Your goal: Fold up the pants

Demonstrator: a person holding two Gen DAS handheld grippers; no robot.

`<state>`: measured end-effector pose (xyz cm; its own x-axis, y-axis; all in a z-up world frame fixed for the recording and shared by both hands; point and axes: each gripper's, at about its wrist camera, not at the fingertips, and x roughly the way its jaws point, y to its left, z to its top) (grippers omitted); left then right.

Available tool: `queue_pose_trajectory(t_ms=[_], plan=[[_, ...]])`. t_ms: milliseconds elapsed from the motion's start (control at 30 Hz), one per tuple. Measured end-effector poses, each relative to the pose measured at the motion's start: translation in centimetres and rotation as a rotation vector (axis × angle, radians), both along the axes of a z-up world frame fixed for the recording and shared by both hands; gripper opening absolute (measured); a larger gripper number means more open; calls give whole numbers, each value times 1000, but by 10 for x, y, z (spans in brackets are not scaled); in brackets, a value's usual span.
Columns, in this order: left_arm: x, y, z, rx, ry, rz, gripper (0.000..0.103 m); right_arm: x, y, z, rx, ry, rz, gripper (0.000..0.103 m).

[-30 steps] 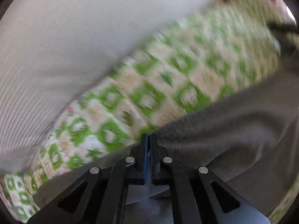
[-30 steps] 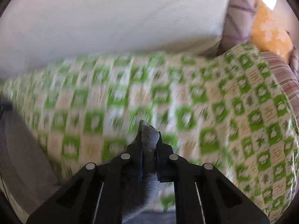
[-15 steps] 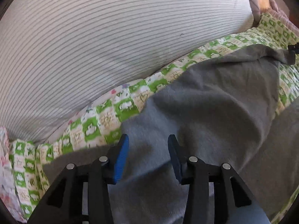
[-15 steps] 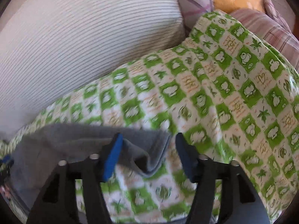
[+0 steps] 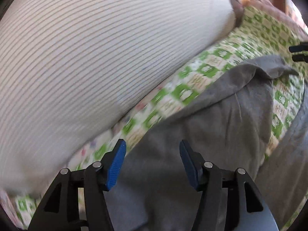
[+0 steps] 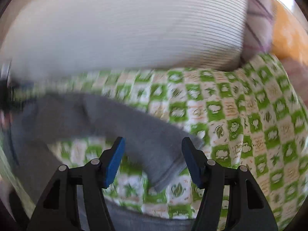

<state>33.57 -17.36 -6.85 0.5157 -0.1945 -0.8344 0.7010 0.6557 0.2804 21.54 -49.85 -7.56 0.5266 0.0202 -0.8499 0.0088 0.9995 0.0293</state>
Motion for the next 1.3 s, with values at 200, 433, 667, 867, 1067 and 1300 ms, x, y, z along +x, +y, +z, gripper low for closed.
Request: queue_pose_trajectory(t_ms=[200,433,667,867,1067,1300], plan=[[23,-36,-35,142,-51,-21,60,10,47,-46,-318,112,135,62],[28,-34,-52,158,27,-56,3,18,5,-32,-219,40,-11,5],[-34,-2,-9,-10,40,-67,2,-22,-14,14,-74,-40,-75,5],[-96,31,25,-172,66,-37,2,-69,-19,18,27,-20,-97,5],[-152,31,37,-269,74,-5,2,-117,-25,16,54,-37,-106,5],[-194,30,19,-306,125,44,2,-151,-22,-4,-8,-7,-81,5]])
